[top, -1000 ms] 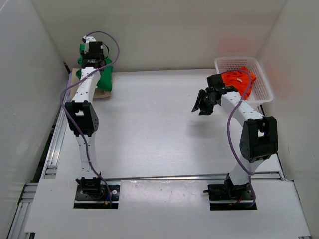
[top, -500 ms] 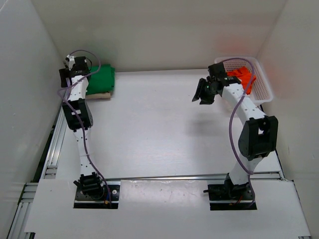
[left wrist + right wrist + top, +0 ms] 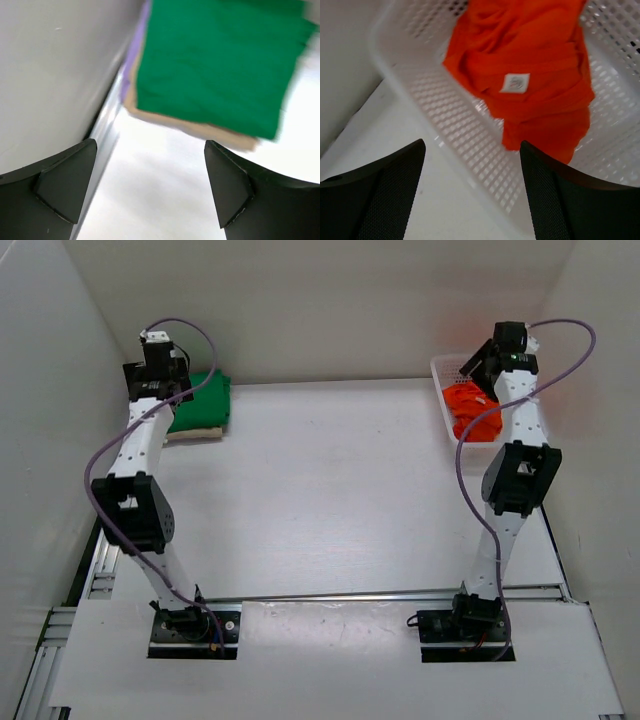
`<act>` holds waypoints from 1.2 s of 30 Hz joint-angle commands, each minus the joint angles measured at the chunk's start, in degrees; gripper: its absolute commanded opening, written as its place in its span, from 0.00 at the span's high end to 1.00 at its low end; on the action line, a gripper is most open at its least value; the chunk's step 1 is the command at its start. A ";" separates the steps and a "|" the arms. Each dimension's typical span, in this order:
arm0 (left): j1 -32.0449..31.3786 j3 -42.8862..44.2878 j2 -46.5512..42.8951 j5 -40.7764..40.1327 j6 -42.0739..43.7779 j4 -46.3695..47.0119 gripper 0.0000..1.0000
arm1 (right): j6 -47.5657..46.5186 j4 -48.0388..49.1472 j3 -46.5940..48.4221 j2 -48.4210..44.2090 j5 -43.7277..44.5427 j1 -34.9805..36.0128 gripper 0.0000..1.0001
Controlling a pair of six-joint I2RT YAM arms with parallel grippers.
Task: Fold and stack the t-shirts
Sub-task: Grab crumpled tshirt from bin with the right arm
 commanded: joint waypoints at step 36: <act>5.39 -16.09 -25.20 23.46 -0.16 -25.86 0.01 | -8.19 27.09 -33.84 -53.91 11.60 37.94 1.00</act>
